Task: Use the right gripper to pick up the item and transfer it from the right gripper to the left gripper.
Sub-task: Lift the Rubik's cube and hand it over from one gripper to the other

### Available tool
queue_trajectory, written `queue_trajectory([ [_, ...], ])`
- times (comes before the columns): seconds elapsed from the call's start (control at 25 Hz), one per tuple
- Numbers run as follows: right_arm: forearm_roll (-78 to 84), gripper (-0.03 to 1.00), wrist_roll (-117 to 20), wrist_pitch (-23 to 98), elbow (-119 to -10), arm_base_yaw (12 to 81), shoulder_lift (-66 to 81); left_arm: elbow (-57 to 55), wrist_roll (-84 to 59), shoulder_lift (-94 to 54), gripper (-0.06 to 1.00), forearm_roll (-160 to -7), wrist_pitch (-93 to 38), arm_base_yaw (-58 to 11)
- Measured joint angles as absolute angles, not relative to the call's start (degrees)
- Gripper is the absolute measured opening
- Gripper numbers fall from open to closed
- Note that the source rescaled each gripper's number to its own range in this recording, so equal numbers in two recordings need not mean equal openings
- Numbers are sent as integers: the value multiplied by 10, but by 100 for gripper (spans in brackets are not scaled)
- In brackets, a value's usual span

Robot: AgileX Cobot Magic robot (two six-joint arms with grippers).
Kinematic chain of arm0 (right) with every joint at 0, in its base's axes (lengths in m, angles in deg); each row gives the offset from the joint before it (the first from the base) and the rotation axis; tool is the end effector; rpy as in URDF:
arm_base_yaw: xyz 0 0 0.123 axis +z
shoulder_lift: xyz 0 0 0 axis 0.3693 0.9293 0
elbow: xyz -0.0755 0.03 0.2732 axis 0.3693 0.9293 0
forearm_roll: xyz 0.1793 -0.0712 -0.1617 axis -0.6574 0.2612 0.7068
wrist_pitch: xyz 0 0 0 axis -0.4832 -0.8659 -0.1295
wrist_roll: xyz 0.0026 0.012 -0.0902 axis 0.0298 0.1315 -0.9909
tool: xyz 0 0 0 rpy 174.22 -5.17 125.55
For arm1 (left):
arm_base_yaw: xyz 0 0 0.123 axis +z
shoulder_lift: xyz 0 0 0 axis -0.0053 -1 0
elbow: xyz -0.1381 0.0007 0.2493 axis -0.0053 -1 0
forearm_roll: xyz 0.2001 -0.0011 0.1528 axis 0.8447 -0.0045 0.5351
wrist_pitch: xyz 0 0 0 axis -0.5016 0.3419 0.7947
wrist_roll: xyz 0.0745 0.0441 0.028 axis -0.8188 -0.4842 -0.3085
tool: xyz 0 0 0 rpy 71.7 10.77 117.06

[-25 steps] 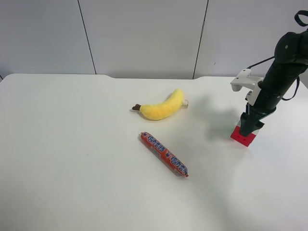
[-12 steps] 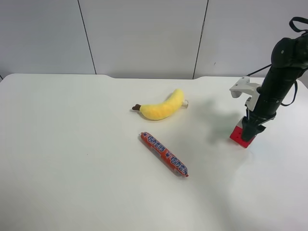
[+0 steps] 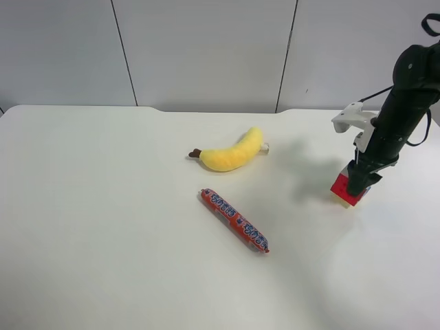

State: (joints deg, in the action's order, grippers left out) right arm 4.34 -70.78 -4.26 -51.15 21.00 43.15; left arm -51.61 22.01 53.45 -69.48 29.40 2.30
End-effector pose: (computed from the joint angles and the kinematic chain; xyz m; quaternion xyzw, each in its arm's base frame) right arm 0.3446 0.0036 0.1540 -0.3466 0.9369 0.0324 0.0330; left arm -0.0060 0.0006 0.2790 -0.0150 0.8502 0.0152 0.5261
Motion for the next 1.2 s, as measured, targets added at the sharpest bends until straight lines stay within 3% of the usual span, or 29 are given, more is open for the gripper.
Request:
queue_trajectory([
  [0.68, -47, 1, -672, -123, -512, 423, 250, -516, 220, 534, 100, -695, 294, 23],
  [1.2, -107, 1, -697, -82, -512, 611, 223, -516, 220, 534, 100, -695, 294, 23],
])
